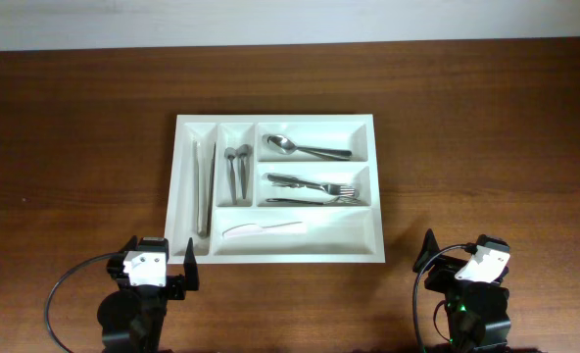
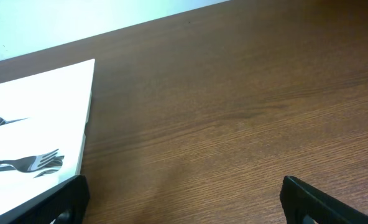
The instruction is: Pack container
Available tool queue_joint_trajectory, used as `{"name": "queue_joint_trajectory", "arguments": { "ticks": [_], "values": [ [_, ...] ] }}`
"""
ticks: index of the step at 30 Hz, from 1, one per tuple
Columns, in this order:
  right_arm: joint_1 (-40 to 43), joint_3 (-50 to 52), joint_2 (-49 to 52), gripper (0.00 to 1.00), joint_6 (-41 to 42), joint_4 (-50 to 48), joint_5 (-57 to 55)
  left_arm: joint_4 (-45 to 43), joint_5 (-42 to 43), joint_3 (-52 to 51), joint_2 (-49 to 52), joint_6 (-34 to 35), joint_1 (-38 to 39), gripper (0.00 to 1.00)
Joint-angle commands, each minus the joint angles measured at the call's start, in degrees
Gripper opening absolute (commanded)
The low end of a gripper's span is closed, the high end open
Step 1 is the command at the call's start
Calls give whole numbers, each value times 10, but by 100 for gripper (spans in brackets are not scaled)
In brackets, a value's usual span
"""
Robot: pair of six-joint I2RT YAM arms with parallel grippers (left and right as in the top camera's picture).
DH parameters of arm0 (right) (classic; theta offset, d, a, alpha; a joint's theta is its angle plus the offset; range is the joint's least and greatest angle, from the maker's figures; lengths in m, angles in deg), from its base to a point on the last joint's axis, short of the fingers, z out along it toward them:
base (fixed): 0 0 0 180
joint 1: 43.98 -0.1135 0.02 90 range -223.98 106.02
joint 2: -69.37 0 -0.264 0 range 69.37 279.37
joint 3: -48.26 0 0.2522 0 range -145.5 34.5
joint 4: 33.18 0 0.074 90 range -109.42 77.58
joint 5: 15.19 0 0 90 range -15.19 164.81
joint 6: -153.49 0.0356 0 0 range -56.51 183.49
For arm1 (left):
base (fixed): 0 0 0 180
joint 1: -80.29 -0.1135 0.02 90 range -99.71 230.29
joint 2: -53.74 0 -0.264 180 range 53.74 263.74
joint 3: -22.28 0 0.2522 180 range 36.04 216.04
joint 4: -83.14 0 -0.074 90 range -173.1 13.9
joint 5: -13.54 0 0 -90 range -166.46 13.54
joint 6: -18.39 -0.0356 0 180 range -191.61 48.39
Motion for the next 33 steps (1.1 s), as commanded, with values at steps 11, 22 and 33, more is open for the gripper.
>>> {"name": "queue_joint_trajectory", "arguments": {
  "ticks": [11,22,33],
  "values": [
    [5,5,-5,99,5,-2,-3,-2,6,-9,-37,-3,3,99],
    [5,5,-5,99,5,-2,-3,-2,6,-9,-37,-3,3,99],
    [5,5,-5,99,5,-2,-3,-2,6,-9,-37,-3,3,99]
  ]
}}
